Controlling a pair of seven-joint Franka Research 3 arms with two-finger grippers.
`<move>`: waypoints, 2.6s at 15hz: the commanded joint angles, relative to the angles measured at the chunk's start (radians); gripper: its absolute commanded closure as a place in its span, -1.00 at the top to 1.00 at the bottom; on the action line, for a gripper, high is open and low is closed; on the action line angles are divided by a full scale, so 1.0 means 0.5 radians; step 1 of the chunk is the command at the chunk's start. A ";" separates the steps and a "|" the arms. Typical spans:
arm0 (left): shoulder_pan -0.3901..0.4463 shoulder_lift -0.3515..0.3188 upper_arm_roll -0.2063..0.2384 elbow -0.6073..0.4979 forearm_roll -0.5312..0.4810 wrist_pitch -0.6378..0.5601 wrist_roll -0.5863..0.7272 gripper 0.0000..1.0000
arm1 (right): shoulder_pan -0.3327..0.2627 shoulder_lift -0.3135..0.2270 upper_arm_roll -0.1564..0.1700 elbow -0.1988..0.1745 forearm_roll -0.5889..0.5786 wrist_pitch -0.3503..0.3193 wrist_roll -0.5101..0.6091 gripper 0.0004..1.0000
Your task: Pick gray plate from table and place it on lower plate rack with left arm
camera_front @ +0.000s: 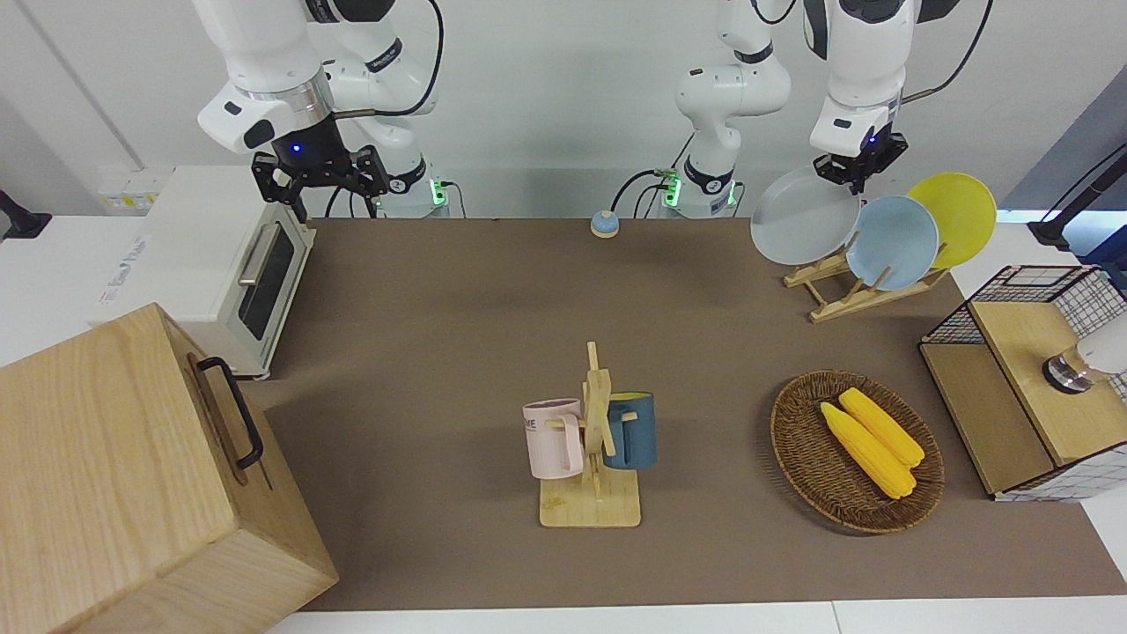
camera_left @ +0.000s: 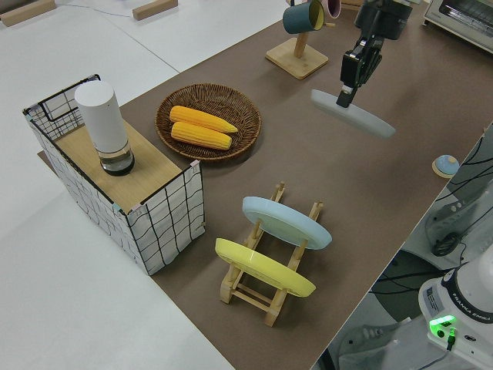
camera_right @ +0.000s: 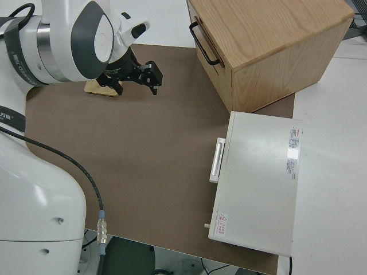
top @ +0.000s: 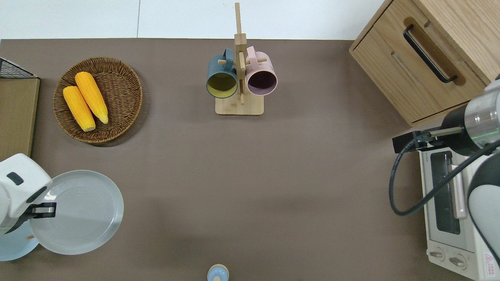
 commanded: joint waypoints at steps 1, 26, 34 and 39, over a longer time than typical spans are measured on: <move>-0.024 0.026 -0.087 0.041 0.284 -0.140 -0.095 -1.00 | -0.038 -0.005 0.036 0.018 -0.003 -0.026 0.026 0.97; -0.008 0.501 -0.471 -0.354 1.089 -0.472 -1.234 -1.00 | -0.038 -0.005 0.036 0.018 -0.003 -0.029 0.026 0.97; 0.004 0.633 -0.456 -0.354 1.092 -0.352 -1.390 -1.00 | -0.038 -0.005 0.036 0.018 -0.003 -0.029 0.026 0.97; 0.028 0.667 -0.456 -0.354 1.092 -0.319 -1.399 -1.00 | -0.041 -0.005 0.036 0.018 -0.003 -0.026 0.026 0.97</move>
